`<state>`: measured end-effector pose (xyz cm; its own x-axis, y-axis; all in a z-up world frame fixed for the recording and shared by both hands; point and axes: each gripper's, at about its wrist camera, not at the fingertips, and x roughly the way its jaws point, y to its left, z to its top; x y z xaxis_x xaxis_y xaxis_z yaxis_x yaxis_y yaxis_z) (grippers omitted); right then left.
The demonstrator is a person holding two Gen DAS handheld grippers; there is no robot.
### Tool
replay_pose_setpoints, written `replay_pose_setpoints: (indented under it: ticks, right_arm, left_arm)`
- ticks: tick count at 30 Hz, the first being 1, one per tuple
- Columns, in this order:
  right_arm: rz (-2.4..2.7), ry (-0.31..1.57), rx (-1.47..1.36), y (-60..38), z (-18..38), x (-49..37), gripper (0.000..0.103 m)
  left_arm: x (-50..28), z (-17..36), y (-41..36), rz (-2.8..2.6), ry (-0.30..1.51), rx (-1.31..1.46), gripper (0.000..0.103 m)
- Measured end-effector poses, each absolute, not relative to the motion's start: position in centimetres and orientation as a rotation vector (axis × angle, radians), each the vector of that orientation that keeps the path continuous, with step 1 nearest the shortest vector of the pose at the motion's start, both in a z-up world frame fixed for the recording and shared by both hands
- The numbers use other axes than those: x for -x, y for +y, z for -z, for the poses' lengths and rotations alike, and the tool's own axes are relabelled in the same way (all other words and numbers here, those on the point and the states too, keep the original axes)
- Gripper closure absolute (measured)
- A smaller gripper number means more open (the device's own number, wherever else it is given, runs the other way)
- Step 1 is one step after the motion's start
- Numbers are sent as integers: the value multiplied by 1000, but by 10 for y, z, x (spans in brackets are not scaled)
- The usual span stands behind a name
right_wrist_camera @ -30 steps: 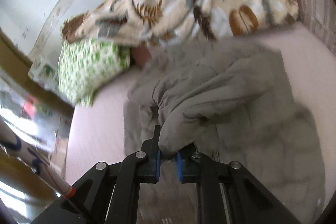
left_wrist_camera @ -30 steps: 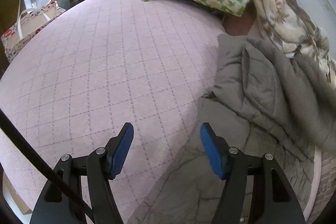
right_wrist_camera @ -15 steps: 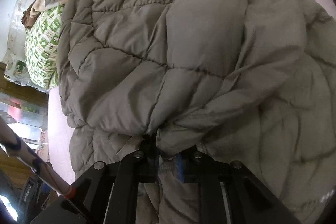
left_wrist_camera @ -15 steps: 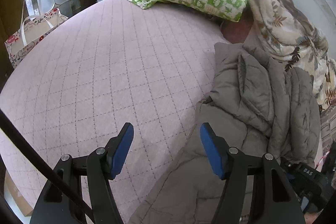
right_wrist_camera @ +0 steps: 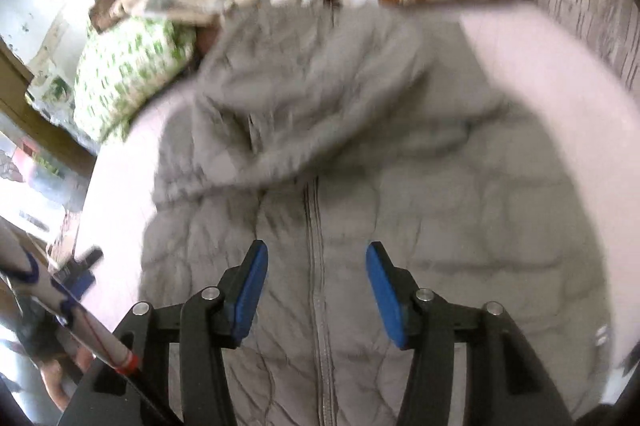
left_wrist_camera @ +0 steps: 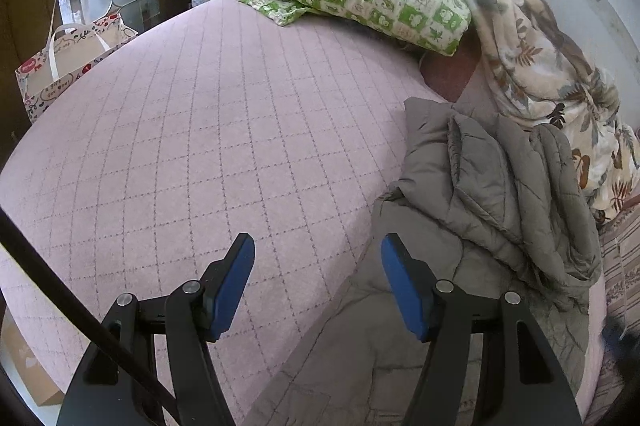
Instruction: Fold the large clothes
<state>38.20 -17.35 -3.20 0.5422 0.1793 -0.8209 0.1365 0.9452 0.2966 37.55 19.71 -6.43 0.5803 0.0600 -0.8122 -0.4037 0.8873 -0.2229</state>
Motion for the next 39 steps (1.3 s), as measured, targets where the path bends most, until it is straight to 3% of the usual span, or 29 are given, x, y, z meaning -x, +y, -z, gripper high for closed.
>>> replay_pose_setpoints:
  ticks: [6,12,17,26,34,39]
  right_arm:
    - [31,914,-253,-144,5,-462,52]
    - [79,1045,-233,-124,73,-519,53]
    - [64,1115,-166,-117,111,-522,54]
    - [5,910,-136,-82,28,-497,54]
    - [-41,1138,-172,-49,114,-533,54]
    - [-80,1074,-181,-55,89,-522,53]
  left_arm:
    - [-378,66,196,-282,926,399,38]
    - [-384,68,199,-282,934,396,38]
    - [-383,67,202,-275,940,408,38]
    - [-380,68,207,-288,938,428,38]
    - [-382,67,203,-295,934,398,38]
    - [-384,70,205,-289,946,407,38]
